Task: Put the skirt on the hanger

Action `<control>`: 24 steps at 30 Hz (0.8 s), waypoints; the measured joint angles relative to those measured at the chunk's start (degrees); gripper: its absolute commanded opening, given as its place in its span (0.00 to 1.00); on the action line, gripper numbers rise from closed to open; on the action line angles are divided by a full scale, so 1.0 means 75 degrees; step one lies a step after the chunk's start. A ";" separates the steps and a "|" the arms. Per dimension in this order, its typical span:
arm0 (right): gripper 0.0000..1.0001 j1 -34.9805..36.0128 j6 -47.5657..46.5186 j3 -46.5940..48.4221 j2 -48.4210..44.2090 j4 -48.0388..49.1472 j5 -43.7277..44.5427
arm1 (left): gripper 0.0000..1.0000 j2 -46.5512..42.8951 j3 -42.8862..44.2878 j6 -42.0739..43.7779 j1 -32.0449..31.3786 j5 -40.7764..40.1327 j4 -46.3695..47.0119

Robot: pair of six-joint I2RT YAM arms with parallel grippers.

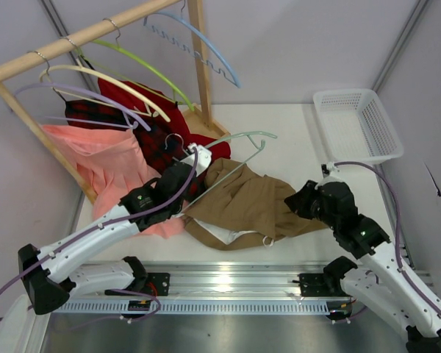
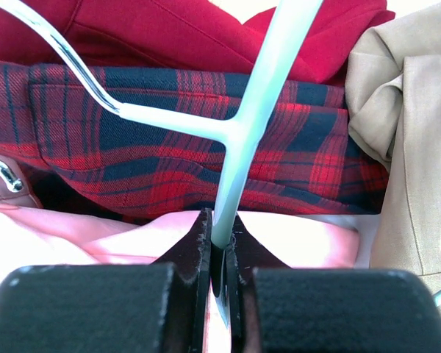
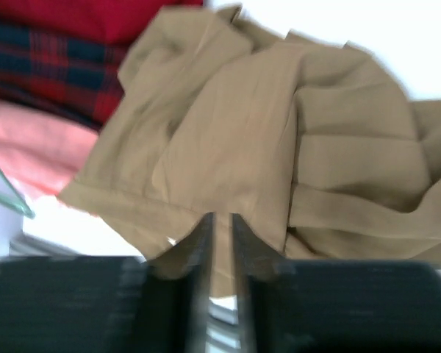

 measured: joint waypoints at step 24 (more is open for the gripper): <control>0.45 0.3223 0.1757 -0.1664 0.0664 -0.0691 0.0493 | 0.00 -0.0009 -0.0114 -0.0052 -0.0006 -0.0140 0.0087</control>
